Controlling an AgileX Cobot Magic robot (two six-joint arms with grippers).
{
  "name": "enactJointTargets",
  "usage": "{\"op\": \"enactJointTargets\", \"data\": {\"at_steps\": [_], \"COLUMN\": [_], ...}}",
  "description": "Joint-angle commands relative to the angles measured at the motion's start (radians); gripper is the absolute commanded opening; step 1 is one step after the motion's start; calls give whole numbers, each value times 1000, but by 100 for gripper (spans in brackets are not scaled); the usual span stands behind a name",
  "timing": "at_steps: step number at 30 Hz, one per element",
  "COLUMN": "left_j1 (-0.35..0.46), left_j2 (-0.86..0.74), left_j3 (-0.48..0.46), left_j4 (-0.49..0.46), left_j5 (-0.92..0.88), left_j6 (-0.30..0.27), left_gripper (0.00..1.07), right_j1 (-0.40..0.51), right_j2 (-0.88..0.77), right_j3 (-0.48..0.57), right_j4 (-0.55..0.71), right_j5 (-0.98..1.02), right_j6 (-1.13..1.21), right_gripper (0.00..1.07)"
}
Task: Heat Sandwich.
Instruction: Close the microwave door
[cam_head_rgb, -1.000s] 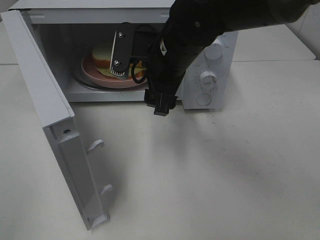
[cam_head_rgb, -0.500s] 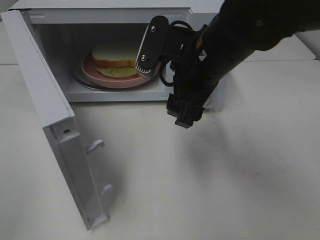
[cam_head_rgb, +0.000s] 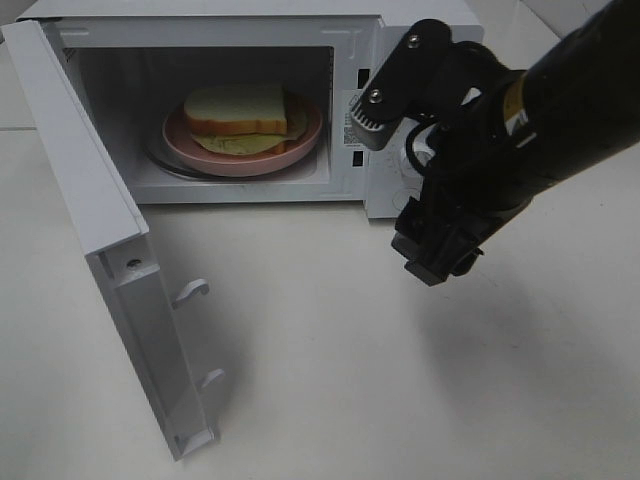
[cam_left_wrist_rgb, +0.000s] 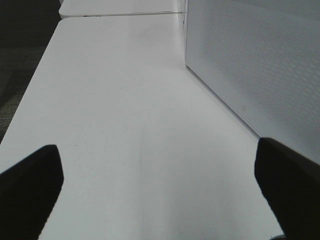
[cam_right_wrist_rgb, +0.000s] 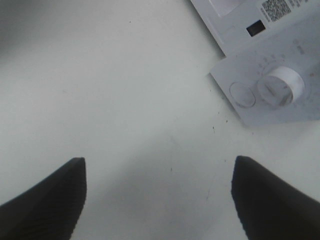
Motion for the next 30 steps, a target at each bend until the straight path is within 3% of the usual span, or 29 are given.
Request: {"op": "enactJointTargets", "data": {"at_steps": [1,11,30], "left_j1": [2,2,2], "left_j2": [-27,-27,-27], "left_j3": [5,5,5], "left_j4": [-10,-10,-10], "left_j5": [-16,-16,-16], "left_j6": [-3,-3,-3], "left_gripper": [103,103,103], "right_j1": [1,1,1], "right_j2": [-80,-256,-469], "right_j3": [49,87,96], "right_j4": [5,7,35], "right_j5": [52,253,642], "right_j6": [110,264,272], "right_gripper": [76,76,76]}}
